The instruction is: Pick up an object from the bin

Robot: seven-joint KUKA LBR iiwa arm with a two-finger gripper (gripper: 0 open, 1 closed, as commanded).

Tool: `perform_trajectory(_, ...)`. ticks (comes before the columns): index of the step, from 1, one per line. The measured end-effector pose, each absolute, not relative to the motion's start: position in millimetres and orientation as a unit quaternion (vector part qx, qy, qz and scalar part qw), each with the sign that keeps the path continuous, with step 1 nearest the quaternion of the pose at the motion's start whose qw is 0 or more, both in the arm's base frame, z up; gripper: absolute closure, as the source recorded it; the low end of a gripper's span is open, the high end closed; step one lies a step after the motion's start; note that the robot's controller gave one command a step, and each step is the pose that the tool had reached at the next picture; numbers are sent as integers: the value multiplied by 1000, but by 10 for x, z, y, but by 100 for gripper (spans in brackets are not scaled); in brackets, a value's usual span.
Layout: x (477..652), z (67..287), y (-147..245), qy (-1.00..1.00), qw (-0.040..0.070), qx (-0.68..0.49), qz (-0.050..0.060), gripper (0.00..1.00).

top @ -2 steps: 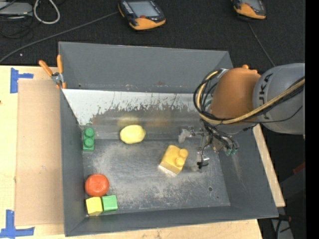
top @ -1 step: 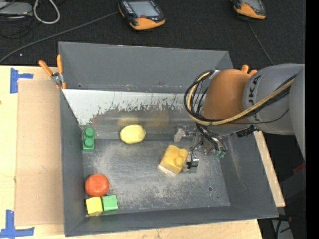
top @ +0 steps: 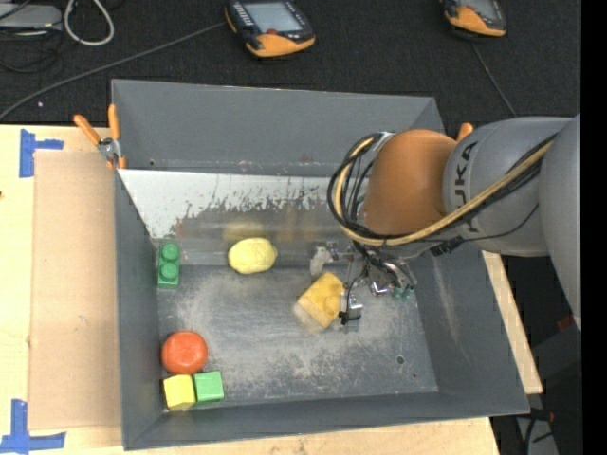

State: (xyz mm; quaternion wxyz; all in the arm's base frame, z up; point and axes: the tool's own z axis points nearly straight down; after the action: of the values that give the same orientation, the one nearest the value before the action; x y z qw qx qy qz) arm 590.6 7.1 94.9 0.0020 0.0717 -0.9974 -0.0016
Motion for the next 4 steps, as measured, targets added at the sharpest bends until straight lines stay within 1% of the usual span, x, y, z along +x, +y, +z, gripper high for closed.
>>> perform_trajectory(1, 6011, 731, 13, -999, 0, 53, -1, 0)
perform_trajectory(2, 5926, 708, 41, -974, -2, 225, -2, 100)
perform_trajectory(4, 5926, 719, 42, -974, -2, 225, -2, 100)
